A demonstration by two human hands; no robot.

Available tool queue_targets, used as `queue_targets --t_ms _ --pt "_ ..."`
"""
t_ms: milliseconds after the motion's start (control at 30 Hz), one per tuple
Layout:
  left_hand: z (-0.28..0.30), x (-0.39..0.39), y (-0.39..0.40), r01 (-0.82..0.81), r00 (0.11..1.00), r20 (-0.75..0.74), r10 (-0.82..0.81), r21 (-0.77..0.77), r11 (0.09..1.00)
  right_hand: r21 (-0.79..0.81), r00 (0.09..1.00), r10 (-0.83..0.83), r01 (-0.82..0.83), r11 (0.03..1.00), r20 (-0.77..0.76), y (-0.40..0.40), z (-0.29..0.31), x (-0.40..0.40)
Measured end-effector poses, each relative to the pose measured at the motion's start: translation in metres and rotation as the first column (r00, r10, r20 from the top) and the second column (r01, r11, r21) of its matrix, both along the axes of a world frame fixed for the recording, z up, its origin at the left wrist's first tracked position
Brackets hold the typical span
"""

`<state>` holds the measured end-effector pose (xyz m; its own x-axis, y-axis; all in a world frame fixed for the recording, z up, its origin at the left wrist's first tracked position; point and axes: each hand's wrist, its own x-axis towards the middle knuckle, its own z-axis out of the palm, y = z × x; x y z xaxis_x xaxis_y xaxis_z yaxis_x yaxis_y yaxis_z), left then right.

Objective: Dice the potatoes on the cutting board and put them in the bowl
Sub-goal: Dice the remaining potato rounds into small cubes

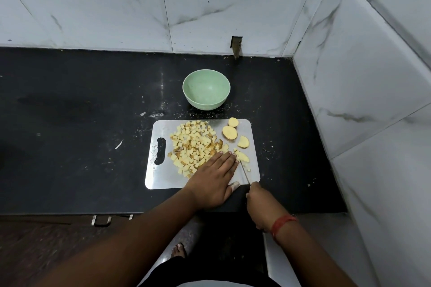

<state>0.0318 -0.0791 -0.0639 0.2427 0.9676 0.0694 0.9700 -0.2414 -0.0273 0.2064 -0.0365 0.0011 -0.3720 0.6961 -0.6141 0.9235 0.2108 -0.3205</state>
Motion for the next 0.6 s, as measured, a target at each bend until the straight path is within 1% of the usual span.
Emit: queue_targets --t_ms 100,167,233,300,367,467,533,600 --pt "0.000 0.000 0.000 0.002 1.000 -0.005 -0.002 0.008 1.000 -0.020 1.000 0.012 -0.012 1.000 -0.018 -0.006 0.002 0.010" --pt "-0.001 0.000 -0.001 0.001 1.000 -0.008 -0.001 0.017 1.000 -0.028 0.999 -0.012 0.011 1.000 -0.039 -0.008 0.007 0.015" --pt "-0.001 -0.001 -0.002 0.001 1.000 -0.005 0.000 0.016 1.000 -0.006 0.993 -0.065 0.065 0.998 -0.097 -0.008 0.014 0.020" --pt "0.001 -0.001 -0.001 0.002 1.000 -0.007 -0.002 0.015 1.000 0.008 0.972 -0.143 0.147 0.989 -0.186 -0.004 0.022 0.024" --pt "0.005 0.000 -0.001 -0.008 1.000 -0.004 0.008 0.019 1.000 -0.031 0.938 -0.231 0.231 0.972 -0.258 0.003 0.027 0.027" --pt "0.015 0.004 0.003 -0.039 0.999 0.020 0.038 0.040 0.998 -0.066 0.900 -0.300 0.295 0.953 -0.317 0.014 0.029 0.031" --pt "0.021 0.011 0.011 0.005 0.999 0.042 -0.007 0.047 0.999 -0.074 0.873 -0.331 0.327 0.942 -0.357 0.020 0.030 0.031" --pt "0.019 0.021 0.020 0.128 0.991 0.026 -0.129 0.036 0.991 -0.072 0.858 -0.343 0.342 0.937 -0.384 0.024 0.030 0.031"
